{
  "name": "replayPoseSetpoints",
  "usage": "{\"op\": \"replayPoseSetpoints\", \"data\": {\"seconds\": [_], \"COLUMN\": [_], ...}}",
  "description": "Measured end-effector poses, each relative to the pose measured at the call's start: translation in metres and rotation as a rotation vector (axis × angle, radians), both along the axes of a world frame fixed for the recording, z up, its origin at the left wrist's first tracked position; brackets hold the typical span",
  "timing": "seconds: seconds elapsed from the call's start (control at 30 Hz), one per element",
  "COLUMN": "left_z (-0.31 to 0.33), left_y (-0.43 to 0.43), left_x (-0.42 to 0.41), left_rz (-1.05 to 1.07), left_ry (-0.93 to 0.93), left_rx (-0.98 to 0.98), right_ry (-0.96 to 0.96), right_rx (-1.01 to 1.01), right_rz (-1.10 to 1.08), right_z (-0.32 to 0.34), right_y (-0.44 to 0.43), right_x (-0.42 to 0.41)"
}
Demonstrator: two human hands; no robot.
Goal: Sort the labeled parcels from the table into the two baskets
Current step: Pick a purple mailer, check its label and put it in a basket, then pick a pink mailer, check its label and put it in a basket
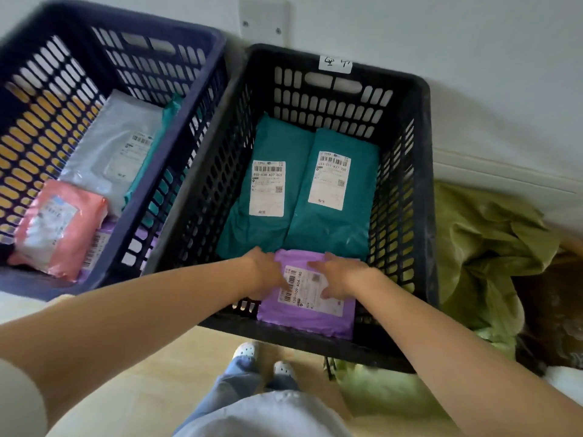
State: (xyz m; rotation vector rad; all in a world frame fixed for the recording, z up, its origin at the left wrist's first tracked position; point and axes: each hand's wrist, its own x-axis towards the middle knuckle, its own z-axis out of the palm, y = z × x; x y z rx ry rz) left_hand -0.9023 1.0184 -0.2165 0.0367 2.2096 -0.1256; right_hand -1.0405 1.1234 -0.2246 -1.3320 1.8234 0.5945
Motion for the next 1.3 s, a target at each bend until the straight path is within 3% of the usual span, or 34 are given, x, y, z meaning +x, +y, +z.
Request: {"op": "replayPoseSetpoints", "data": {"seconds": [0.17,0.33,0.6,0.93,1.3], "left_z": [0.040,0.068,0.118,0.174,0.205], "left_y": [-0.011,-0.019,-0.029,-0.069,-0.126], "left_x": [0.009,0.032,0.075,0.168,0.364], "left_rz": [0.207,0.384,0.503,0.809,1.069], "left_ry": [0.165,0.321,0.710,0.987,1.100], "left_rx": [-0.026,-0.099,-0.278,-0.380,-0.417], "right_ry": [-0.040,-0.206,-0.387,-0.491,-0.588], "right_rx": [-0.209,-0.495,-0.795,-1.054,-1.146], "right_rz": [-0.019,-0.199,-0.405,-0.280,-0.177], "right_z": [0.018,0.041,0.080,0.143,0.178], "right_y": [-0.010,-0.027,-0.056,-0.121,-0.210], "right_x": [-0.002,-0.002,0.019,0.099,0.284]}}
